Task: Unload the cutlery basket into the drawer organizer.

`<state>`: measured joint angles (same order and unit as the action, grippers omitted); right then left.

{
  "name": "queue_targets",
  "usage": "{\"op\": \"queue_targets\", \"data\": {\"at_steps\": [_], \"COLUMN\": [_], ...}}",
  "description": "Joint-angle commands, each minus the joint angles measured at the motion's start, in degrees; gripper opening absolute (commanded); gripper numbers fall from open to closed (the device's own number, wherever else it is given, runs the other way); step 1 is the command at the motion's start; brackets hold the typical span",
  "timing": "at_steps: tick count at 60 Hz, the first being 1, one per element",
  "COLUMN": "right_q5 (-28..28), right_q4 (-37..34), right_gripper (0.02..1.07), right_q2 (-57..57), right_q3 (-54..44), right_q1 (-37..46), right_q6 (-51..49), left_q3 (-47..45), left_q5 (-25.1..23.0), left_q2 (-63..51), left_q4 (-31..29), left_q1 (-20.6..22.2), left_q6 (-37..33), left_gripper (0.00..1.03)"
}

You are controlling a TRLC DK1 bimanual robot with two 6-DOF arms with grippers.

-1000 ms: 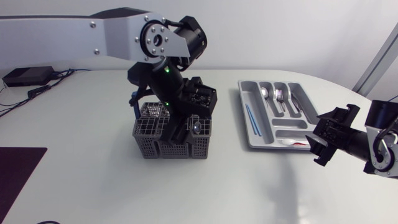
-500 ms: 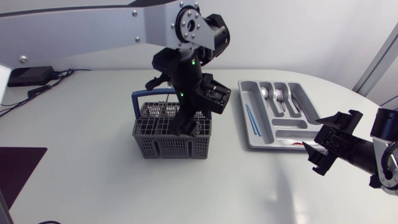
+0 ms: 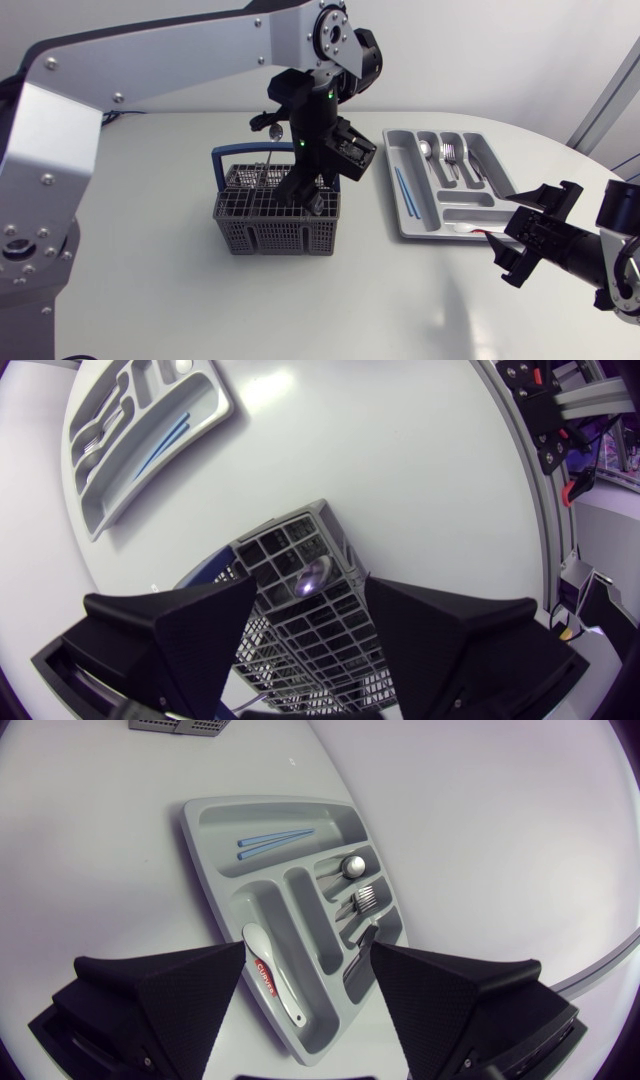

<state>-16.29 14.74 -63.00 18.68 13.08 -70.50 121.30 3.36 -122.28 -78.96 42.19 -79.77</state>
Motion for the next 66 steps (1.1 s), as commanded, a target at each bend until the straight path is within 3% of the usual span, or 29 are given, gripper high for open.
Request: {"op": "queue_targets", "data": {"at_steps": [1, 11, 32, 66], "right_q5": [-0.2, -0.1, -0.1, -0.1], "right_q4": [0.0, 0.5, 0.6, -0.7], "right_gripper": [0.92, 0.92, 0.92, 0.92], "right_q2": [-0.5, -1.1, -0.5, 4.6], "right_q3": [-1.4, -1.3, -2.1, -4.1], "right_q1": [-0.7, -1.2, -1.2, -1.6], "right_q6": [0.6, 0.7, 0.9, 1.0], "left_q3": [-0.8, -3.2, -7.2, -8.3], "left_q5": [0.2, 0.3, 0.7, 0.6], "left_q2": [-1.1, -1.0, 0.5, 6.5], "left_q4": [1.1, 2.2, 4.1, 2.5], "left_q1": [-0.3, -0.4, -0.6, -0.9], "left_q6": [-2.4, -2.9, -3.4, -2.4], "left_gripper": [0.58, 0.53, 0.03, 0.03]}}
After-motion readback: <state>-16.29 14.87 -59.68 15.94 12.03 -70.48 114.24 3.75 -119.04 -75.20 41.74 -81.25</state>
